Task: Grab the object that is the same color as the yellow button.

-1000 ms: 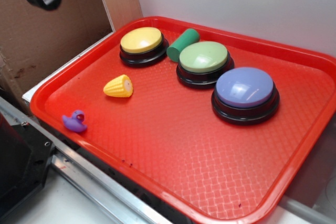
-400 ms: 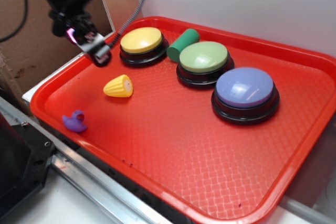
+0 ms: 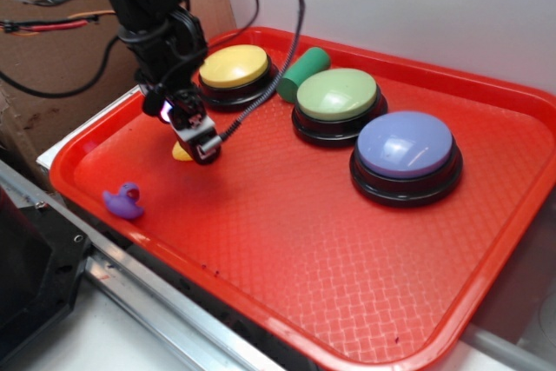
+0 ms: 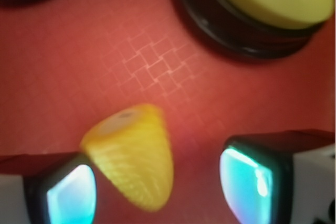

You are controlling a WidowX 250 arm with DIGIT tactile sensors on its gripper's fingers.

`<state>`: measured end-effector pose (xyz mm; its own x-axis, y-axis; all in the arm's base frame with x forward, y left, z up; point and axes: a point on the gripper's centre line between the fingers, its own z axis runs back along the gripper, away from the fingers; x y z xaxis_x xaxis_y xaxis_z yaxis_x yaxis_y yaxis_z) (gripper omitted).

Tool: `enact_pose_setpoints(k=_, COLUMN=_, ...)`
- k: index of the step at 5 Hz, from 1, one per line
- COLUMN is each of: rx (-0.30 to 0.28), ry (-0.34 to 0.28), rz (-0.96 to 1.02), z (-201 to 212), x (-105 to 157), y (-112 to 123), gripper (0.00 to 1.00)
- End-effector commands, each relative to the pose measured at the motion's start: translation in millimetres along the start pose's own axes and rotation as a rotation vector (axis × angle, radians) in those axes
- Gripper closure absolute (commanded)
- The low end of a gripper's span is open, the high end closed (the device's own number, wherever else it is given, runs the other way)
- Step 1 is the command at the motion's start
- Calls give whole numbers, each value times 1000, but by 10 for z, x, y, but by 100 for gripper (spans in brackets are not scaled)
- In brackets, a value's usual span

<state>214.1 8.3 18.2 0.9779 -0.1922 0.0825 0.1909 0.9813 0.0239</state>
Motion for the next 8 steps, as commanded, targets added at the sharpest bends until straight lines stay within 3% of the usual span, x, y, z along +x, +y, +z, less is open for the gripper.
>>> enact_pose_setpoints(k=1, rx=-25, ry=-18, rz=-8, z=-60, x=120, y=-41, gripper=0)
enact_pose_setpoints(k=2, rx=-12, ry=5, rz=29, z=-99, x=141, y=-21, gripper=13)
enact_pose_setpoints(k=3, rx=-20, ry=20, rz=57, z=-115, x=148, y=17, gripper=100)
enact_pose_setpoints(k=4, rx=-29, ry=34, rz=101, z=-69, x=137, y=25, gripper=100)
enact_pose_setpoints(k=5, rx=4, ry=96, rz=263, z=160, x=151, y=60, gripper=100)
enact_pose_setpoints(k=7, rx=-61, ry=29, rz=438, z=903, x=306, y=-72, gripper=100)
enact_pose_setpoints(k=8, rx=-120, ry=2, rz=504, z=1260, x=320, y=-162, gripper=100)
